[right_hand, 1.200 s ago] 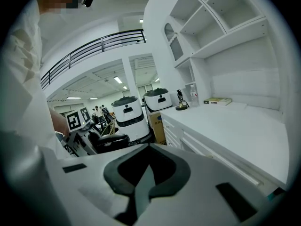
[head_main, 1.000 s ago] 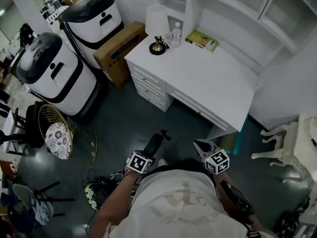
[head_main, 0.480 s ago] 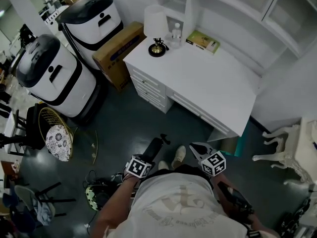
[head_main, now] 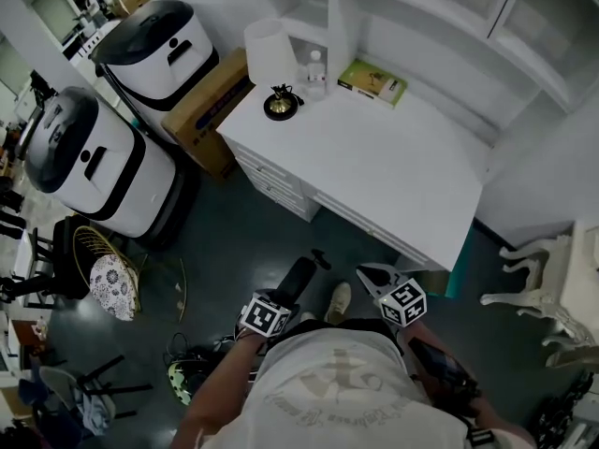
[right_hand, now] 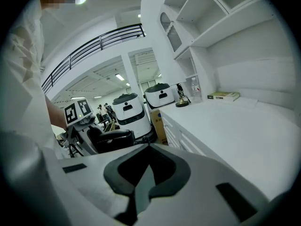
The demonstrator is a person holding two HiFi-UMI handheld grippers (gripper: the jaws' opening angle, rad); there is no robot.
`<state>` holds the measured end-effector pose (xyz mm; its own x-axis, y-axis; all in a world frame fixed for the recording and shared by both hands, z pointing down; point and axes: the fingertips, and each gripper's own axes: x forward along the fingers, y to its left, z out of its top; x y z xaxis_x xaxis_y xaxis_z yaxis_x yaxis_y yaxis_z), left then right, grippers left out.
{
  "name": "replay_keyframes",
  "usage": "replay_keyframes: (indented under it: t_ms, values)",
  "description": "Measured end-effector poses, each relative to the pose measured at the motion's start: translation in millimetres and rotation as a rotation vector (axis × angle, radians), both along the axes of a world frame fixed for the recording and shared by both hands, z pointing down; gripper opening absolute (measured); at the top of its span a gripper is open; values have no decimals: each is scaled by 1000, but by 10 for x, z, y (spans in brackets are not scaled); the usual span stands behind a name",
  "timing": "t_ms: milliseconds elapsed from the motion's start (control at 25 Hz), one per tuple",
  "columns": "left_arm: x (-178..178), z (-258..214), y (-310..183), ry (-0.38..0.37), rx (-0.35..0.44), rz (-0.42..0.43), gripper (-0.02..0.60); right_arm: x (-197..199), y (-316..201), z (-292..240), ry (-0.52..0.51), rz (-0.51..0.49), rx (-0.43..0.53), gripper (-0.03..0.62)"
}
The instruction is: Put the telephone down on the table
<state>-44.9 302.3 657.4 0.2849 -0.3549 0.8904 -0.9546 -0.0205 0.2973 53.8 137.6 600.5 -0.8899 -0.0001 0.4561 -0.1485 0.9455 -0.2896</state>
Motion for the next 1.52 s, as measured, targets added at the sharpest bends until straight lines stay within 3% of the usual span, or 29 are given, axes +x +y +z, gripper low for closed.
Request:
replay_keyframes:
  t_ms: [400,920,1520]
  values:
    - [-202,-17,-525,-22,-18,10,279,-166,-547,27,-25,-4,-16,17]
    - [-545,-273,-935,-60,-14,-51,279,-223,-1052,-14,-53,16,-11,17]
    - [-1253,-248,-1599,-51,24,46,279,-685,-1533,-17,-20,138,0,17]
